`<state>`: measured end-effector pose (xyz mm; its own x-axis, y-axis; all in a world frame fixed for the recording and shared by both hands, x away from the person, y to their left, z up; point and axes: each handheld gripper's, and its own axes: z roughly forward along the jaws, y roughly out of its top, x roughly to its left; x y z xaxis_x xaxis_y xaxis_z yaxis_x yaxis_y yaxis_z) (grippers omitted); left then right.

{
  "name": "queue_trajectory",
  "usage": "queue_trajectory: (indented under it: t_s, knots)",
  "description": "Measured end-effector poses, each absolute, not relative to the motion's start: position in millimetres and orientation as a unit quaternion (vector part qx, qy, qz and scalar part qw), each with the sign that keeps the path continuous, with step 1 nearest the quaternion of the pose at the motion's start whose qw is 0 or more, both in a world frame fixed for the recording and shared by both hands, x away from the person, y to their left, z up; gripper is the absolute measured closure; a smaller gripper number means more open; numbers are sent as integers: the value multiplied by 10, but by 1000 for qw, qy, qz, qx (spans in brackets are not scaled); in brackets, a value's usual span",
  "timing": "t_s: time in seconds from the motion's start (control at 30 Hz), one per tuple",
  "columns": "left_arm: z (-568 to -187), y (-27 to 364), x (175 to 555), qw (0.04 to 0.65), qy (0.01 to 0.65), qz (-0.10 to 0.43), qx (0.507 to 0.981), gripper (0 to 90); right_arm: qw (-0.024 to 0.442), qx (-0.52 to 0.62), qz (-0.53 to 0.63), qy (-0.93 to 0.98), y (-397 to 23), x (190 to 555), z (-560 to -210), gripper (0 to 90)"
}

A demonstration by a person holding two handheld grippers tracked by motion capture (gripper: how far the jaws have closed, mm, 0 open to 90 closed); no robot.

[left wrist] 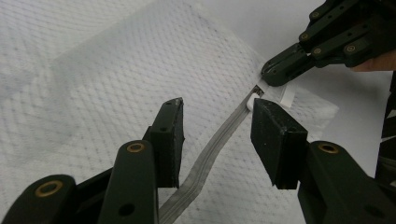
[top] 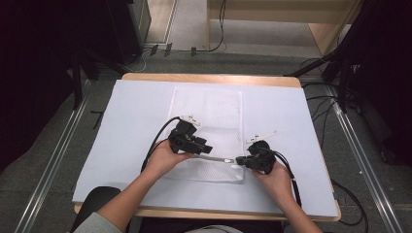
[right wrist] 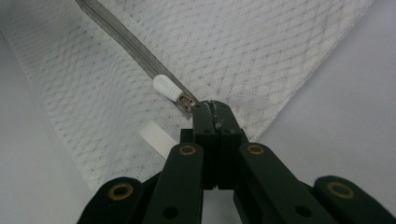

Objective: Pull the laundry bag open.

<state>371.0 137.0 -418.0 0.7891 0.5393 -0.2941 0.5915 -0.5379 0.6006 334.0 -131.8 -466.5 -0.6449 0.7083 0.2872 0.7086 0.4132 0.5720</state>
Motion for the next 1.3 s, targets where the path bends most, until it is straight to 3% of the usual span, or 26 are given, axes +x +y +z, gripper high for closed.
queue_trajectory:
  t_s: [0.43, 0.67, 0.83, 1.3]
  knots:
    - [-4300, 1143, 3668, 348, 314, -58, 881, 590, -13, -406, -343, -847, -1307, 3325, -4675, 900]
    - [-4377, 1047, 3661, 349, 312, -87, 879, 733, -14, -406, -339, -849, -1300, 3322, -4667, 900]
    - [-4442, 967, 3651, 337, 329, -108, 875, 781, -16, -405, -338, -849, -1297, 3316, -4664, 900]
    - [-4622, 812, 3676, 327, 372, -142, 857, 774, -24, -398, -337, -853, -1291, 3311, -4663, 900]
